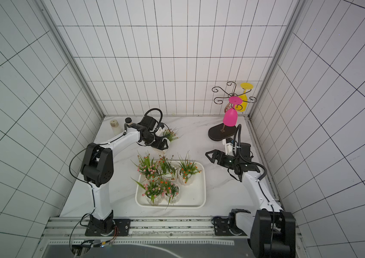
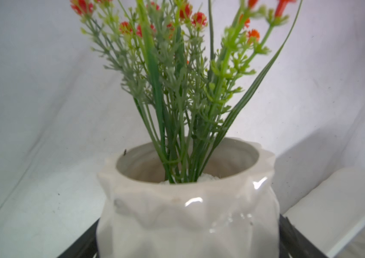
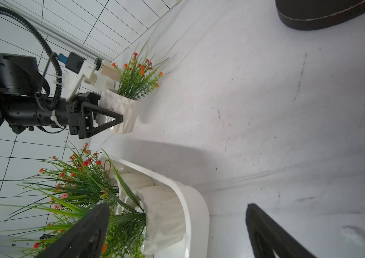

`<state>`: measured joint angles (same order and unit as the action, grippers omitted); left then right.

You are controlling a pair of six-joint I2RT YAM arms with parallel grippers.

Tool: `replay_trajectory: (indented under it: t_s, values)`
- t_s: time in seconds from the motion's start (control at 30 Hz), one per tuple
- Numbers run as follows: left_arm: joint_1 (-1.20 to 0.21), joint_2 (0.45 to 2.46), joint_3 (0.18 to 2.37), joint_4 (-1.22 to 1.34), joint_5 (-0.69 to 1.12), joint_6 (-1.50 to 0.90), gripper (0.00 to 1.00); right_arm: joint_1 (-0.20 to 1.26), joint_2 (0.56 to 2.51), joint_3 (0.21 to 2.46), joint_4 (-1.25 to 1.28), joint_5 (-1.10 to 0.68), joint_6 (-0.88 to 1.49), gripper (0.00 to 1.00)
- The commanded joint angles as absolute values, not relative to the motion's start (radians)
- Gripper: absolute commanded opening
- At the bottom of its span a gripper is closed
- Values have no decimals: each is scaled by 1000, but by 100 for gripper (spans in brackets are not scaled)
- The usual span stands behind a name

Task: Put the potted gypsophila into the storage box
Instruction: Pick up the baby's breath potted plant from the center of the board.

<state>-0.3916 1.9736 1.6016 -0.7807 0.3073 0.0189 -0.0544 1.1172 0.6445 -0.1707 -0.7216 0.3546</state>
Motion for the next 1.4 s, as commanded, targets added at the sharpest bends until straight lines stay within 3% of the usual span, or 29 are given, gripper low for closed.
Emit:
replay_trajectory:
  t_s: [0.0, 0.43, 0.67, 0.93, 1.1, 1.37]
  values:
    - [-389, 1852, 1602, -663, 363, 19, 52, -65, 1091, 733, -158, -757, 348, 96]
    - [-391, 1416, 1233, -161, 330, -17, 44, -64, 944, 711, -47, -850, 354, 95]
    - [-391, 1239, 1019, 110, 414, -30, 43, -41, 861, 712, 4, -969, 351, 95]
    - [-416, 1164, 911, 253, 552, -2, 43, 74, 852, 759, 2, -1026, 319, 99]
    - [-446, 1160, 893, 276, 617, 34, 42, 197, 898, 835, 1, -1005, 271, 99]
    - [-469, 1134, 855, 284, 666, 58, 42, 404, 1008, 986, -24, -769, 242, 99]
